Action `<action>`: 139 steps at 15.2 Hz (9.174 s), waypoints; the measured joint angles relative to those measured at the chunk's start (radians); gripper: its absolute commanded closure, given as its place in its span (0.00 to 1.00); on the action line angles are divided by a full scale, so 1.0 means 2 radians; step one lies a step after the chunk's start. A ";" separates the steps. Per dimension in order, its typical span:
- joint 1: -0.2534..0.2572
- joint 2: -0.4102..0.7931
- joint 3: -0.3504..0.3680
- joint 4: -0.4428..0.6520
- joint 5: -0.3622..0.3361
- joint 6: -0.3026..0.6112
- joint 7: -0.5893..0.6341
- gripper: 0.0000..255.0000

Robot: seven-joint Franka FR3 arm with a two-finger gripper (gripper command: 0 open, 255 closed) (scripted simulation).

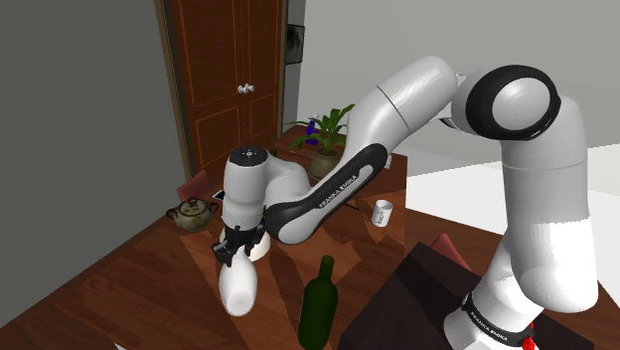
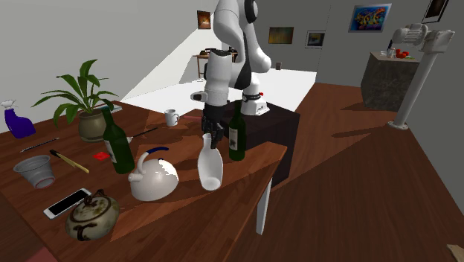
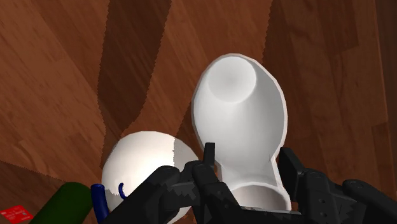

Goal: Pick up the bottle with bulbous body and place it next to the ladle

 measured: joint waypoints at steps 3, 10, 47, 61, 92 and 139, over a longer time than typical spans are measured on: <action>-0.001 -0.002 0.001 0.001 0.002 -0.002 -0.002 1.00; -0.013 -0.032 0.017 0.003 0.028 -0.031 -0.023 1.00; -0.037 -0.133 0.057 0.126 0.129 -0.235 -0.108 1.00; -0.032 -0.137 0.062 0.215 0.137 -0.326 -0.121 1.00; -0.185 -0.381 -0.139 -0.026 0.280 -0.290 -0.496 1.00; -0.237 -0.307 -0.248 -0.187 0.293 -0.064 -0.677 1.00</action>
